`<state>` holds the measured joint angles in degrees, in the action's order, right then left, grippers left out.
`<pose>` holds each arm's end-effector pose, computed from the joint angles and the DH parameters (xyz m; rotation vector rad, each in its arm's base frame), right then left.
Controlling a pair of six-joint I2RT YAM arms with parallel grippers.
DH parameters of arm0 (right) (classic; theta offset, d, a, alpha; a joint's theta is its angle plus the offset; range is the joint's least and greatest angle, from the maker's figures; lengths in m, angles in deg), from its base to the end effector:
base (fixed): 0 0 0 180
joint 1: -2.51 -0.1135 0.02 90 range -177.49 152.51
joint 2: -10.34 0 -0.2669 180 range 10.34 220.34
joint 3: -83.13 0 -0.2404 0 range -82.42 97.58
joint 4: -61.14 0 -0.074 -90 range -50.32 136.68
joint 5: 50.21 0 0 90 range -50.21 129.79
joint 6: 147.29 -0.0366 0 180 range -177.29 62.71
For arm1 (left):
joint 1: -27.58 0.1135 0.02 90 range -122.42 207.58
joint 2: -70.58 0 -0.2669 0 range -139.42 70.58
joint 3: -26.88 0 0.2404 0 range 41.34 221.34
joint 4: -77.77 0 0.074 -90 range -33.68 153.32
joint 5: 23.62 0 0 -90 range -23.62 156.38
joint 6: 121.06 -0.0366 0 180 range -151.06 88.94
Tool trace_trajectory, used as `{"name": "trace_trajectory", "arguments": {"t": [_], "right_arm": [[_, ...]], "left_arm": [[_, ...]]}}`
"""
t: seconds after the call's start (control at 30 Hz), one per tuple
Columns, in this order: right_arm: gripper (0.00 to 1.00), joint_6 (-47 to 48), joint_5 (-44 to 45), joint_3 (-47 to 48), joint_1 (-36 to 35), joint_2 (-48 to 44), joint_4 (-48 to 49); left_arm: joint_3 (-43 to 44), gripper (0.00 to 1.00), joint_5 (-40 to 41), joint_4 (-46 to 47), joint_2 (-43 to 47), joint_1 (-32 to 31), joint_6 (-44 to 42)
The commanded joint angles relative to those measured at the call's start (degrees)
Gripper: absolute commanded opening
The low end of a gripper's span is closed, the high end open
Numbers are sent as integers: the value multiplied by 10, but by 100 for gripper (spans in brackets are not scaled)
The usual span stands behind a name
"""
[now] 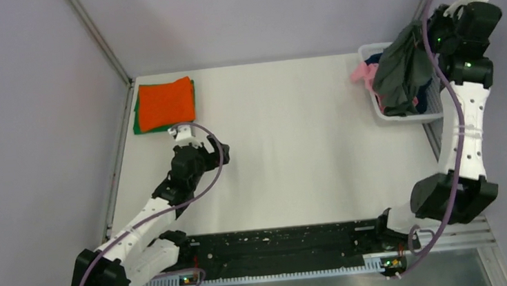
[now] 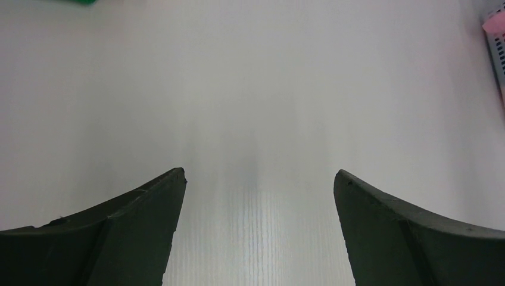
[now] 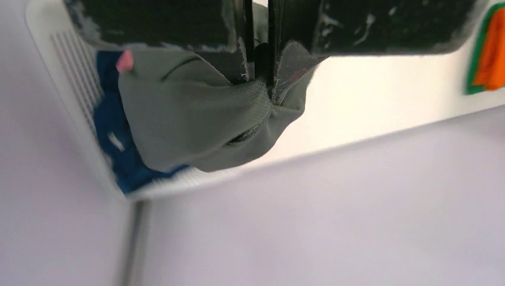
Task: Fold and stack the t-shirts
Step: Grab crumpled tshirt from bin with the right arm, then move the tshirt to the center of the board
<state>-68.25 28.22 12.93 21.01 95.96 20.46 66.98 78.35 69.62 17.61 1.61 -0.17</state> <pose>0.3098 -0.0959 0.4469 0.3348 1.8234 0.0961 0.1796 -0.0791 0.2336 -0.2242 1.9439 -0.4584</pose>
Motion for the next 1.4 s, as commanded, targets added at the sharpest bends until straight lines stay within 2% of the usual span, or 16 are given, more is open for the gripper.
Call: {"name": "trace_trajectory", "arguments": {"t": [0.0,0.13,0.3,0.5,0.6,0.7,0.87,0.93,1.0,1.03,1.07,1.1,1.17,1.23,1.3,1.37], "right_arm": [[0,-9,-158,60,-38,-89,13],[0,-20,-229,69,-136,-127,58],[0,-144,-376,64,-246,-123,203],[0,-167,-377,79,-400,-90,308],[0,-179,-381,129,-432,-47,305],[0,-156,-335,96,-432,-50,267],[3,-99,-86,-158,-425,-147,263],[10,-101,2,-282,-407,-181,263],[34,-121,135,-388,-387,-210,237],[54,-135,204,-431,-377,-217,220],[82,-155,264,-459,-368,-219,194],[97,-169,315,-473,-362,-218,151],[99,-183,384,-479,-359,-212,92],[99,-189,394,-481,-360,-213,59],[99,-187,354,-493,-362,-226,52],[99,-191,282,-518,-373,-246,70]], "left_arm": [[28,99,-23,20,-21,-3,-9],[35,99,-31,17,-34,-3,-12],[38,99,-39,17,-32,-3,-12],[44,99,-16,-6,20,-3,-5],[54,99,17,-44,63,-3,11],[67,99,68,-122,112,-2,53],[75,99,135,-270,176,-3,153],[72,99,147,-321,186,-3,182],[66,99,139,-340,186,-3,193],[64,99,132,-343,181,-3,197],[65,99,123,-344,173,-3,200],[65,99,106,-341,163,-2,200],[67,99,47,-319,131,-3,199],[62,96,-27,-277,101,-7,202],[49,96,-80,-213,78,-32,213],[44,96,-90,-154,49,-72,224]]}}
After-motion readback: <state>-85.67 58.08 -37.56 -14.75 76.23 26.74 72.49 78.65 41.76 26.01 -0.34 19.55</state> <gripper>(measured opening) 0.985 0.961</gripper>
